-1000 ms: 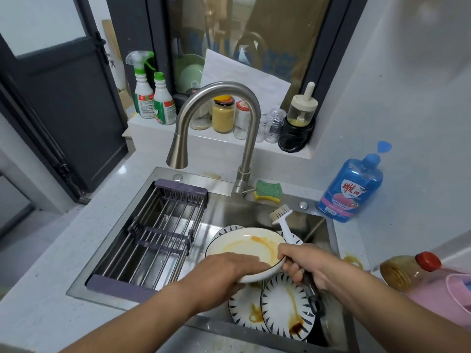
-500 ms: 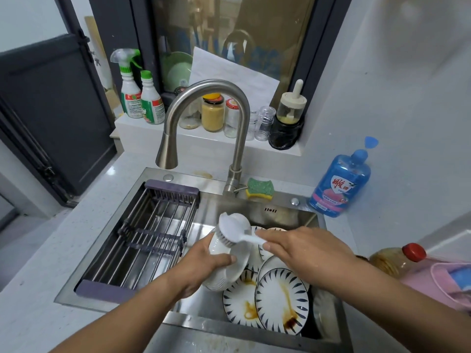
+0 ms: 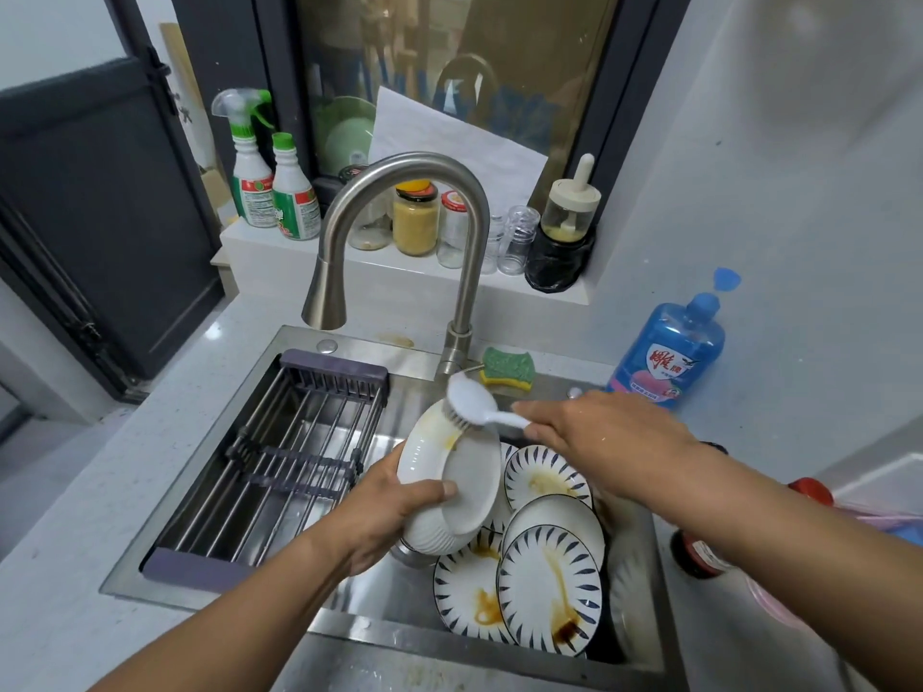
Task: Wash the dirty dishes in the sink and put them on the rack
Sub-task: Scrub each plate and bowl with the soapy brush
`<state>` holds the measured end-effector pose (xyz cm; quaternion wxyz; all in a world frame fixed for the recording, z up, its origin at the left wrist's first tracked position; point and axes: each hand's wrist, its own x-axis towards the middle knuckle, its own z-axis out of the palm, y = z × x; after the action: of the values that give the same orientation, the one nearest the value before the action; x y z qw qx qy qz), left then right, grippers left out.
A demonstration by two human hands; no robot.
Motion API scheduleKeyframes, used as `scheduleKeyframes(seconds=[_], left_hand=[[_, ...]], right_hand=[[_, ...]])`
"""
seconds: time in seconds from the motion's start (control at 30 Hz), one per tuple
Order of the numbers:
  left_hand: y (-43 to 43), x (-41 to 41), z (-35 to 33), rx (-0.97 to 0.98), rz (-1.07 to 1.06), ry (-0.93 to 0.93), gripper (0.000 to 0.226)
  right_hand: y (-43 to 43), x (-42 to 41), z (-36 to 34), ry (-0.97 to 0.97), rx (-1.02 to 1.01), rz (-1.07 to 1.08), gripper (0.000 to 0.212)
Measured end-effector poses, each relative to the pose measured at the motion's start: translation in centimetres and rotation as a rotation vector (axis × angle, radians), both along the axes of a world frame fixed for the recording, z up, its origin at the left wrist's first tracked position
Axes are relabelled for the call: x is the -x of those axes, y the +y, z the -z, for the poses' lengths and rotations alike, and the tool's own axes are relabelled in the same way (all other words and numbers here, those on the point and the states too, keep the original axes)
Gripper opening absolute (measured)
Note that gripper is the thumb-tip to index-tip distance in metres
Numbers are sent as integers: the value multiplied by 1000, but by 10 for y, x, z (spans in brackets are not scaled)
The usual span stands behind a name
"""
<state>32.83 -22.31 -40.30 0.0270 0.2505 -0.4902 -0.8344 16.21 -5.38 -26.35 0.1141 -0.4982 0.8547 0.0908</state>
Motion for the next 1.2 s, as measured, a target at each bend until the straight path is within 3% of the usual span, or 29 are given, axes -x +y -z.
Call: scheduleKeyframes(seconds=[0.2, 0.33, 0.47, 0.57, 0.73, 0.9, 1.03, 1.2], left_hand=[[1, -4, -3, -132, -92, 55, 68], [1, -4, -7, -225, -144, 115, 54], [4, -2, -12, -235, -121, 97, 53], [8, 5, -8, -341, -179, 98, 74], [6, 16, -3, -544, -288, 103, 62], [3, 13, -6, -433, -292, 99, 54], [3, 10, -4, -403, -310, 76, 55], [17, 6, -4, -375, -245, 70, 48]], right_hand=[[9, 29, 24, -130, -4, 185, 30], [11, 34, 30, -217, 5, 245, 30], [11, 16, 21, -128, 44, 149, 29], [5, -11, 13, -17, 45, 7, 33], [9, -34, 20, 40, -40, -39, 44], [15, -8, 31, -18, -58, 139, 35], [24, -38, 33, -180, -32, 60, 30], [4, -10, 32, -31, -27, 114, 32]])
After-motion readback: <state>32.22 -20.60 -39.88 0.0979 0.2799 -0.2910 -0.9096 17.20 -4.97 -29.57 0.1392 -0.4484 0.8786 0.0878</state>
